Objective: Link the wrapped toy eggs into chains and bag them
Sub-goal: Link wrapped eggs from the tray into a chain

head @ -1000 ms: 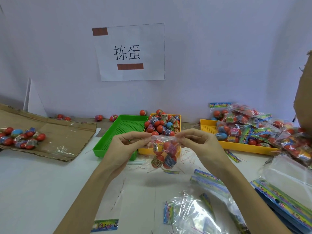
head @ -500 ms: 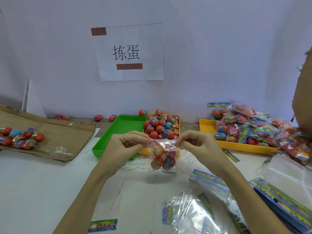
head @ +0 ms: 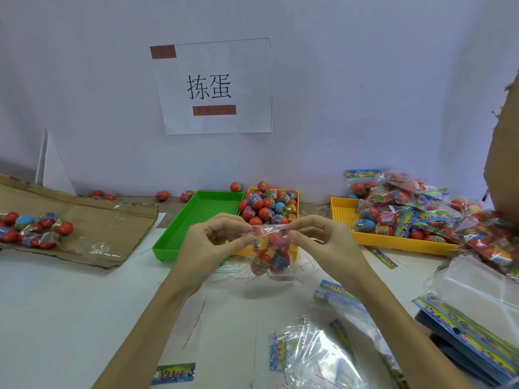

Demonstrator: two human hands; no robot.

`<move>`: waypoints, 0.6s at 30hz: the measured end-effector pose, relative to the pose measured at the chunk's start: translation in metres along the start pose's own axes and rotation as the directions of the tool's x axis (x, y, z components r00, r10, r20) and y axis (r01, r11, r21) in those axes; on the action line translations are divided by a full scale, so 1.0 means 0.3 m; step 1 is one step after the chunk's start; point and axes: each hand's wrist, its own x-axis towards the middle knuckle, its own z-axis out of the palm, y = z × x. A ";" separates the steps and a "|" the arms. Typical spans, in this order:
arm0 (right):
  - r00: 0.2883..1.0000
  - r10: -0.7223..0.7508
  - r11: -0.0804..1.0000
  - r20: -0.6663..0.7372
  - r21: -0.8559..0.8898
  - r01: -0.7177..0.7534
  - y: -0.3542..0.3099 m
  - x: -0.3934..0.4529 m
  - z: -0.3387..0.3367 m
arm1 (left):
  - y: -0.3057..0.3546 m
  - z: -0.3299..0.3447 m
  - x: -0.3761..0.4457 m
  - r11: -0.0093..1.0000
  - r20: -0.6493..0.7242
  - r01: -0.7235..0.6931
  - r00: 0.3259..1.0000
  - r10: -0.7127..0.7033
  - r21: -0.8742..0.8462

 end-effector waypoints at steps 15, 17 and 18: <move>0.989 -0.091 0.992 0.113 0.100 0.080 -0.015 -0.021 0.041 | 0.020 0.010 -0.009 0.986 0.174 0.153 0.971 -0.162 0.068; 0.985 -0.126 0.987 0.118 0.110 0.113 -0.023 -0.025 0.054 | 0.017 0.049 -0.011 0.981 0.198 0.172 0.962 -0.187 0.092; 0.985 -0.131 0.985 0.108 0.123 0.118 -0.027 -0.027 0.057 | 0.013 0.064 -0.011 0.979 0.180 0.183 0.964 -0.198 0.093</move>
